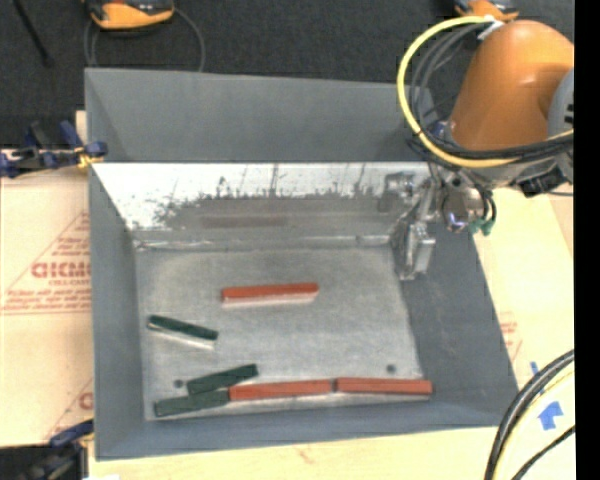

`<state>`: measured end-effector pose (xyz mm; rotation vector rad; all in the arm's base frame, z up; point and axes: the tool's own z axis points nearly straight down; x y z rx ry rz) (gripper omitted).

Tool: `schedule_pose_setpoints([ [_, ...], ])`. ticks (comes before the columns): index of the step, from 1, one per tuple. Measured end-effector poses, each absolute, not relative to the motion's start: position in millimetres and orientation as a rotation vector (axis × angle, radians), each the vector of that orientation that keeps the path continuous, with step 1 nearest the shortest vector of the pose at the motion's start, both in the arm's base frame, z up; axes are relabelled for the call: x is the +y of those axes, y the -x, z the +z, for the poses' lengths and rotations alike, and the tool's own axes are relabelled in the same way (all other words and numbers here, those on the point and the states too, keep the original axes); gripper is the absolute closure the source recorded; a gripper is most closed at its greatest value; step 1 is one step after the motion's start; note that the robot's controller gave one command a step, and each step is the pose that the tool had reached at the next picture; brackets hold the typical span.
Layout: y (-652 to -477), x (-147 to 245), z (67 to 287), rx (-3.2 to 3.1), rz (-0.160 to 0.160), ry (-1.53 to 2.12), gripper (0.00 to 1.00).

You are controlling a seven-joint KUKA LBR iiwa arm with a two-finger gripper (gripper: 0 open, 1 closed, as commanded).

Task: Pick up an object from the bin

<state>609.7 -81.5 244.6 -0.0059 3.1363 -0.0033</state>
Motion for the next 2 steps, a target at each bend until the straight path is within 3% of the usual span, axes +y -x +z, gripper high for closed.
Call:
schedule_pose_setpoints([
  [1, -596.8, -32.2, 142.9, 3.139, 0.002, 0.189, 0.0],
  [2, -643.7, 34.2, 66.7, 3.14, 0.006, 0.063, 0.0],
])
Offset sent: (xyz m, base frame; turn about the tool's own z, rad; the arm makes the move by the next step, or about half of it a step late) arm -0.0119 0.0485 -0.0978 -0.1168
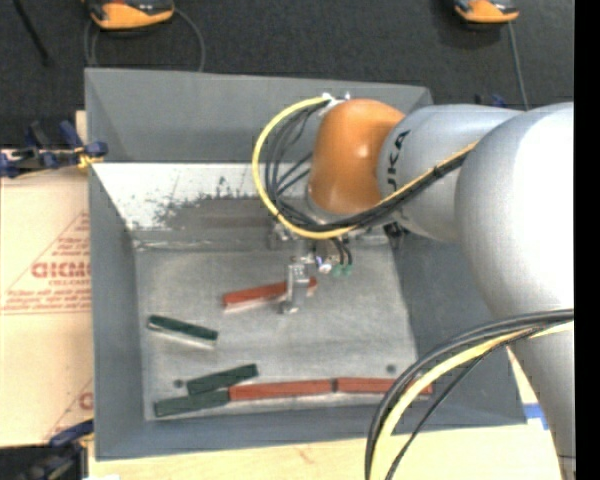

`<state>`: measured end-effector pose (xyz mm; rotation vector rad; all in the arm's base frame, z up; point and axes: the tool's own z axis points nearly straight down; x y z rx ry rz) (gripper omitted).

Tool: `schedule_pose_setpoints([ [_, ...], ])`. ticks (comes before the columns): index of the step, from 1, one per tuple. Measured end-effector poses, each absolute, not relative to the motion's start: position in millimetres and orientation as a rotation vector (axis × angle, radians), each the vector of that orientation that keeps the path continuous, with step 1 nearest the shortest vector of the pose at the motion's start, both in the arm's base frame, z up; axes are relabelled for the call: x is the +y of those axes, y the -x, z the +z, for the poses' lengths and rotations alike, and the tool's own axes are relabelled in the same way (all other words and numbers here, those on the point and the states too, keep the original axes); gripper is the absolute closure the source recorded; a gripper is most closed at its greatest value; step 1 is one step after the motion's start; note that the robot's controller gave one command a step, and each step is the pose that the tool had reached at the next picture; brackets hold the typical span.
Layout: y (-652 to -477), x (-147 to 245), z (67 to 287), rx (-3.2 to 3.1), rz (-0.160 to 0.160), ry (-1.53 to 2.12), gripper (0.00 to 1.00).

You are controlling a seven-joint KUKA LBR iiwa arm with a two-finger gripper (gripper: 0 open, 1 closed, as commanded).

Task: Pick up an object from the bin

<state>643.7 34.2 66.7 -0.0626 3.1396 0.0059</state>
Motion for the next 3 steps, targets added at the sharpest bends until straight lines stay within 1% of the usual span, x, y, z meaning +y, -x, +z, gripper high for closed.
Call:
schedule_pose_setpoints([
  [1, -645.1, 29.9, 71.4, 3.135, 0.001, 0.058, 1.0],
  [2, -654.5, 39.0, 71.5, 3.08, -0.002, 0.579, 1.0],
  [3, -617.0, -17.6, 71.1, 2.947, -0.004, 1.083, 1.0],
])
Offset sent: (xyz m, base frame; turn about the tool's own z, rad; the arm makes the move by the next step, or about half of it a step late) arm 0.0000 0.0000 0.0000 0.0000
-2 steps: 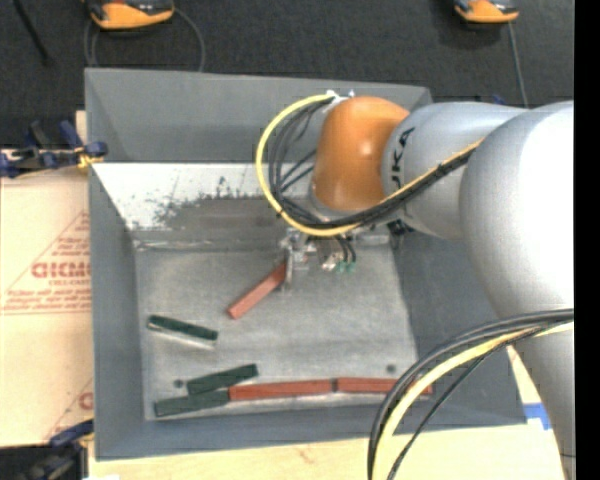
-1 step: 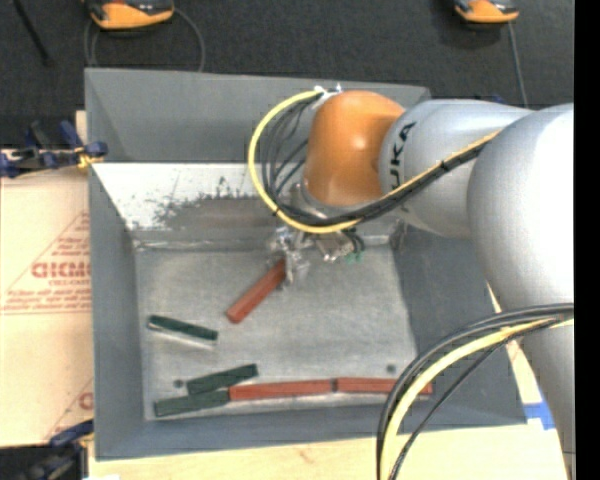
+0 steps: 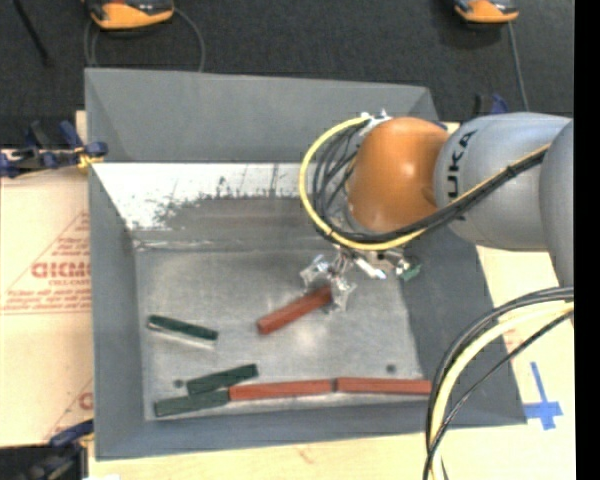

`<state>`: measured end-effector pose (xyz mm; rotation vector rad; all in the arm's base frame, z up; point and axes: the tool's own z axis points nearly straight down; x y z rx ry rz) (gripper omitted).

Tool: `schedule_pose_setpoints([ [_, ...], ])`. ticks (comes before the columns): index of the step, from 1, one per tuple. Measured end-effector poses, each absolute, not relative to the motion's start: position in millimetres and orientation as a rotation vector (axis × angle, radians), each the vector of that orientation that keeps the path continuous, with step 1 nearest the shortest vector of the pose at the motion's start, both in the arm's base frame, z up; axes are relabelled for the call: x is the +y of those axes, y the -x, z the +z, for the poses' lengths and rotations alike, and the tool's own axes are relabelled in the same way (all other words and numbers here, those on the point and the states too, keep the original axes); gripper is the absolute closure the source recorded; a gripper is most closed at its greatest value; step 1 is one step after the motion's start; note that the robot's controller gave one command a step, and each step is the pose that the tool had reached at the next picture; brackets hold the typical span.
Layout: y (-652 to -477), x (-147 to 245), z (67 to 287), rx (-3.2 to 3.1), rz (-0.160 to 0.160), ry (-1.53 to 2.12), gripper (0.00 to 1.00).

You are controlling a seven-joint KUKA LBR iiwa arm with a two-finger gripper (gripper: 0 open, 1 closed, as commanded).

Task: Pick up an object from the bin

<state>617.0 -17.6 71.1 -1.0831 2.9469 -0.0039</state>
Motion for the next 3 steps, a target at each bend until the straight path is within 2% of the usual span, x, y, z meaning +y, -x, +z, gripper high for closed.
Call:
schedule_pose_setpoints([
  [1, -583.3, -80.6, 70.2, 2.72, -0.004, 1.574, 1.0],
  [2, -652.5, -115.3, 71.5, 2.26, -0.006, 2.176, 1.0],
  [3, -644.3, -122.7, 232.3, 2.3, -0.015, 2.128, 1.0],
])
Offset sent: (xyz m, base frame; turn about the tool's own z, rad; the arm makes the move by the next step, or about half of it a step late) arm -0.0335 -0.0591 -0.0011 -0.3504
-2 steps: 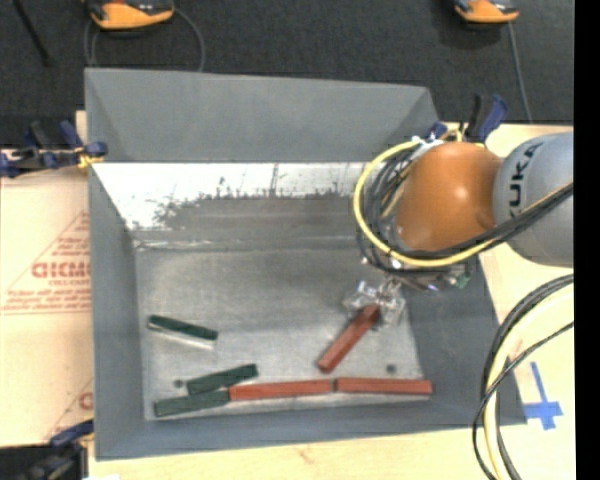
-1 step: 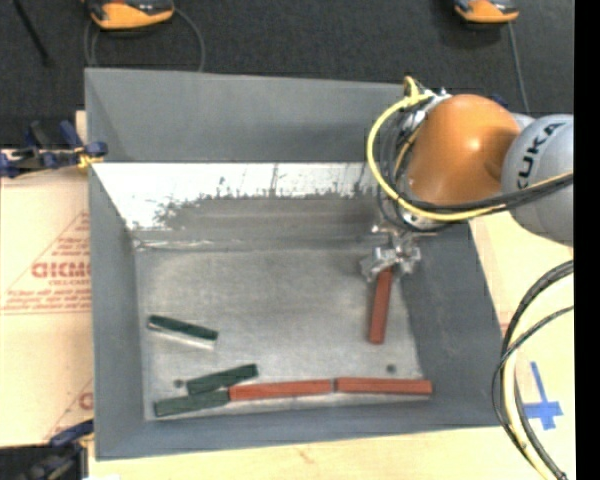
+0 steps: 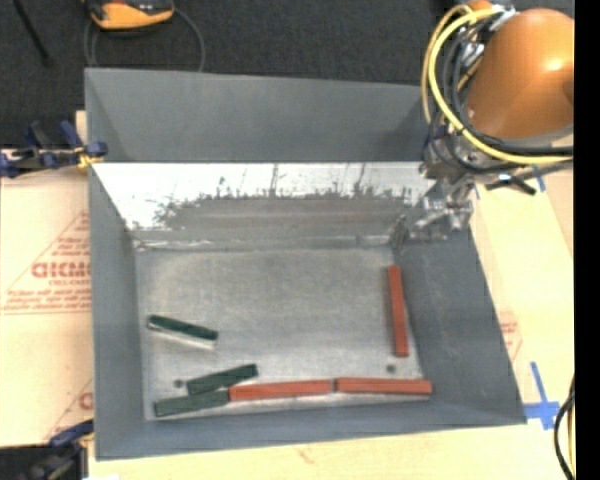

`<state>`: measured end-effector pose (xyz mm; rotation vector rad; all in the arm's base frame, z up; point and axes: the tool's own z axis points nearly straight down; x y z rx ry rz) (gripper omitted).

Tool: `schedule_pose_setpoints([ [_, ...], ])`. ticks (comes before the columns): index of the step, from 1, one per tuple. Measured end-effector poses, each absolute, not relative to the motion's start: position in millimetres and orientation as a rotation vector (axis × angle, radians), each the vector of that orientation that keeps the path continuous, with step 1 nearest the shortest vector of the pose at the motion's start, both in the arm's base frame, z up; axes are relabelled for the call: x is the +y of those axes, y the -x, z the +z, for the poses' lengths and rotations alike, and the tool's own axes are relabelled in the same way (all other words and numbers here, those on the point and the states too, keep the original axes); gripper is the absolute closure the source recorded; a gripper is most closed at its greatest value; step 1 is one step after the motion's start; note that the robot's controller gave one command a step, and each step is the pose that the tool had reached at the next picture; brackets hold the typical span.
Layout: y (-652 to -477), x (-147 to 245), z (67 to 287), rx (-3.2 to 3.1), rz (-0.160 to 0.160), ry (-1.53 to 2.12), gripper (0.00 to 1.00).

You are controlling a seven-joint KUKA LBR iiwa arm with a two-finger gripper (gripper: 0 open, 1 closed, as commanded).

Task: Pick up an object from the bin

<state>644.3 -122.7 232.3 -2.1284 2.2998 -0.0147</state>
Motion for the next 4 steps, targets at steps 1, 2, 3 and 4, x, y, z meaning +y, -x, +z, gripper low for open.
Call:
schedule_pose_setpoints([
  [1, -629.7, -74.0, 185.4, 2.081, 0.004, 2.351, 1.0],
  [2, -630.6, -75.3, 187.1, 2.086, 0.002, 2.345, 0.0],
  [3, -594.8, -125.4, 115.1, 1.889, 0.005, 2.501, 0.0],
  [4, -607.2, -130.1, 76.4, 2.041, -0.013, 2.358, 0.0],
])
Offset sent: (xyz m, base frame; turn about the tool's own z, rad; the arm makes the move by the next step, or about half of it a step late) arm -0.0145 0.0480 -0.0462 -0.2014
